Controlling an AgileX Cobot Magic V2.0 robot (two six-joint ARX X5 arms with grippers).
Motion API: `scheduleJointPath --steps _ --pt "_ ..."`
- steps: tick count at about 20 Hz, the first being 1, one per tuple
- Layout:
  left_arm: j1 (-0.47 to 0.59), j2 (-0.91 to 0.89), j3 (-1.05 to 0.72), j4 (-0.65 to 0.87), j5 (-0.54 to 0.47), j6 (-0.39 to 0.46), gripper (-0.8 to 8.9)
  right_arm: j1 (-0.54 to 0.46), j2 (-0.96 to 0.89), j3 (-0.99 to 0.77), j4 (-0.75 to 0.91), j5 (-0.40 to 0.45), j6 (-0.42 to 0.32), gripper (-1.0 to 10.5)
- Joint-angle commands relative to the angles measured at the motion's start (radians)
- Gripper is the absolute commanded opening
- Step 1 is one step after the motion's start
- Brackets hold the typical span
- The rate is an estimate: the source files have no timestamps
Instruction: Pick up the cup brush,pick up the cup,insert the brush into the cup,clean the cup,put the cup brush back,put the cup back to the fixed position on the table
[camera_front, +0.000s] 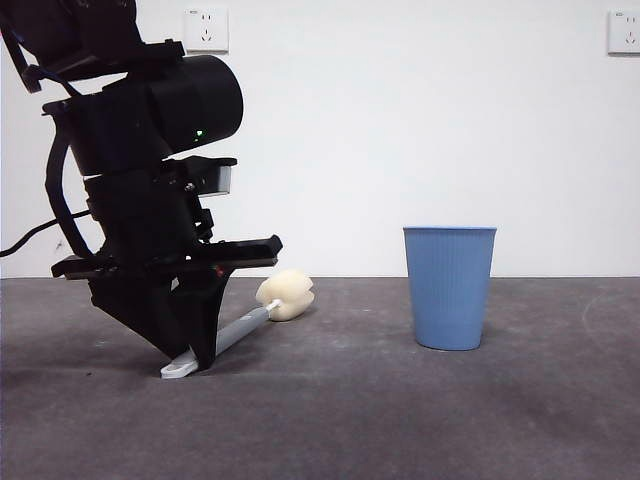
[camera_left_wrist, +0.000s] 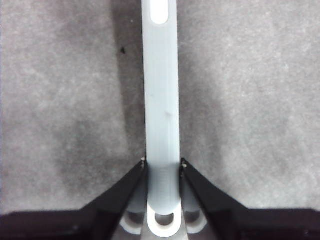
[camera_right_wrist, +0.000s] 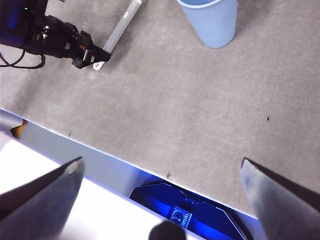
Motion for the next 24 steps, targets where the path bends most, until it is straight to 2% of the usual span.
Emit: scheduleJointPath --steps 1,9,11,17,19,22,24 --pt "0.000 -0.011 -0.005 -0.043 0.006 0.011 -0.08 0.007 0.000 0.003 0.006 -0.002 0.007 6.3" --pt "0.005 -0.216 -0.004 -0.074 0.005 0.062 -0.08 0.009 0.042 0.002 0.074 -0.018 0.041 6.3" --pt "0.005 -0.301 -0.005 -0.106 0.012 0.079 -0.08 0.010 0.062 -0.006 0.171 -0.083 0.068 6.3" --pt "0.005 -0.597 -0.004 -0.243 0.034 0.125 -0.08 0.066 0.130 -0.107 0.462 -0.061 0.147 6.3" --pt "0.005 -0.676 -0.004 -0.287 0.034 0.138 -0.08 0.126 0.143 -0.191 0.571 0.018 0.181 6.3" --pt "0.005 -0.760 -0.004 -0.358 0.032 0.152 -0.08 0.240 0.158 -0.322 0.765 0.200 0.227 6.3" --pt "0.005 -0.789 -0.004 -0.385 0.032 0.160 -0.08 0.311 0.183 -0.380 0.876 0.290 0.246 6.3"
